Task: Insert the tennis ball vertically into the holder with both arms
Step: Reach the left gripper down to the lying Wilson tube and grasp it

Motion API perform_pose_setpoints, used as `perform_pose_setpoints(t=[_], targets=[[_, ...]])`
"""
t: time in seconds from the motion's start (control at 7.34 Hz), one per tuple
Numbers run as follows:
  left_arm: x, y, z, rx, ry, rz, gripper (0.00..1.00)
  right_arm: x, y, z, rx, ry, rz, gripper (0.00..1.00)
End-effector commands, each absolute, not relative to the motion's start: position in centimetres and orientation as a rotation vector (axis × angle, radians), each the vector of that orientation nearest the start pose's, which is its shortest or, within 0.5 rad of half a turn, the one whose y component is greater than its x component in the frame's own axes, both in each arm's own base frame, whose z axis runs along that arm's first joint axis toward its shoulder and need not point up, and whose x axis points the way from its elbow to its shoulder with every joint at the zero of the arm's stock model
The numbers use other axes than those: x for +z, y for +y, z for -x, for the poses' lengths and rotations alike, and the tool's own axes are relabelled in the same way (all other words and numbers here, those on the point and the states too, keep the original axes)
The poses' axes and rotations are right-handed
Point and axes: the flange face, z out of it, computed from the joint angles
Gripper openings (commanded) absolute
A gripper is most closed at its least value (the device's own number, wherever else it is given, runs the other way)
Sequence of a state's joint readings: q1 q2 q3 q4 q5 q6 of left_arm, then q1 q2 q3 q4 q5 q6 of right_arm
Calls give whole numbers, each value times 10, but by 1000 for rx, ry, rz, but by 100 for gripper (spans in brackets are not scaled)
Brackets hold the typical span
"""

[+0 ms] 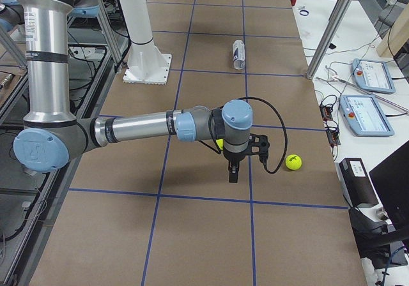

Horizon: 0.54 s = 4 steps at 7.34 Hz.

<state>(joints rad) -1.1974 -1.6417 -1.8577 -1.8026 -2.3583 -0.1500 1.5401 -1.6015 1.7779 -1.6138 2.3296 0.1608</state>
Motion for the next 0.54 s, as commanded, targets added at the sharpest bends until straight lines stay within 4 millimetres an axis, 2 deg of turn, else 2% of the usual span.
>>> perform_pose_setpoints(t=[0.0,0.14,0.27,0.41], targets=[[366,-519,-209,560,952,-429,100,577,-483,-50,73,-767,-54,99],[325,-523,-233,609,980,-475,100,577,-483,-50,73,-767,-54,99],[297,-524,-256,636,995,-476,100,578,-483,-50,74,-767,-51,99],[265,-513,-300,713,1005,-480,99,578,-483,-50,74,-767,-51,99]])
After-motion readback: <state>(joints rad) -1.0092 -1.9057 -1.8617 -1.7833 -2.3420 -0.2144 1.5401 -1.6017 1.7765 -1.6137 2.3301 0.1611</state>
